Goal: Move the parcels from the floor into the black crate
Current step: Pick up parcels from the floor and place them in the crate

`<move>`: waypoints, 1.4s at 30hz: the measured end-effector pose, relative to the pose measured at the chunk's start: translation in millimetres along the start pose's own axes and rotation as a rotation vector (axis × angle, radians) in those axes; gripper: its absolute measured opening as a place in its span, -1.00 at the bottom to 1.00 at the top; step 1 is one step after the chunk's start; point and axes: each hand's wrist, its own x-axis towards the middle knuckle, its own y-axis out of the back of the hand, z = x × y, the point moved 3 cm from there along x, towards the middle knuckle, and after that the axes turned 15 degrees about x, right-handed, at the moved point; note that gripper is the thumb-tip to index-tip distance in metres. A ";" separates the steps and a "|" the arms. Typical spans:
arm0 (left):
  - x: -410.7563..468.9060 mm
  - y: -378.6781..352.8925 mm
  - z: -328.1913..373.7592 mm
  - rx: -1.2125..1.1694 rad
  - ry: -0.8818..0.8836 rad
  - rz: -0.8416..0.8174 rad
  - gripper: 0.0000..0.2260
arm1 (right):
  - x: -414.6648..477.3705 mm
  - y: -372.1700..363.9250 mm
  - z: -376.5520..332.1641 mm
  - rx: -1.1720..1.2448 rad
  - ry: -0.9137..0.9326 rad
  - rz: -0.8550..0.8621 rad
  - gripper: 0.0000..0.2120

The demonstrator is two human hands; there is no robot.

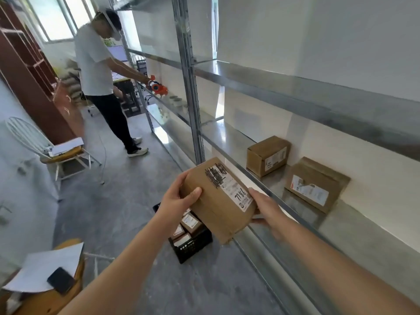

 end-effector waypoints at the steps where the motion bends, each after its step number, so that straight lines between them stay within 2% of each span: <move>1: 7.7 -1.3 -4.1 -0.006 0.023 0.044 -0.57 | 12.0 -4.4 -0.5 -0.017 -0.007 -0.021 -0.64; 3: 23.0 -4.5 -12.8 0.017 0.057 0.111 -0.56 | 33.0 -12.8 -1.6 -0.024 -0.028 -0.088 -0.59; 7: 51.9 1.3 -28.1 -0.035 0.136 0.240 -0.37 | 70.4 -31.7 -11.3 0.035 -0.078 -0.187 -0.56; 8: 57.2 4.6 -30.9 -0.035 0.153 0.293 -0.38 | 77.1 -38.6 -14.6 0.048 -0.083 -0.210 -0.57; 10: 66.3 14.5 -36.5 -0.047 0.163 0.408 -0.55 | 90.3 -56.6 -19.4 0.062 -0.091 -0.266 -0.56; 13: 75.7 34.2 -42.7 -0.098 0.149 0.483 -0.77 | 106.5 -90.0 -30.1 0.065 -0.064 -0.316 -0.52; 18: 87.3 83.9 -67.1 -0.111 0.193 0.623 -0.70 | 136.8 -167.0 -35.5 -0.022 -0.067 -0.391 -0.47; 23: 105.3 148.5 -106.2 -0.236 0.295 0.598 -0.61 | 171.4 -247.6 -25.2 -0.141 -0.081 -0.352 -0.54; 26: 119.2 190.2 -127.1 -0.252 0.357 0.502 -0.36 | 192.9 -288.2 -15.8 -0.168 -0.107 -0.351 -0.58; 28: 132.3 217.1 -139.1 -0.263 0.359 0.444 -0.30 | 209.1 -312.1 -14.7 -0.186 -0.107 -0.321 -0.59; 32: 162.5 256.2 -168.5 -0.317 0.353 0.401 -0.41 | 243.8 -344.8 -10.0 -0.213 -0.152 -0.247 -0.58; 36: 182.5 262.5 -199.6 -0.409 0.398 0.413 -0.68 | 269.7 -360.4 -3.7 -0.283 -0.173 -0.258 -0.57; 42: 224.8 264.3 -216.5 -0.410 0.409 0.403 -0.78 | 316.0 -368.8 -9.0 -0.257 -0.133 -0.253 -0.59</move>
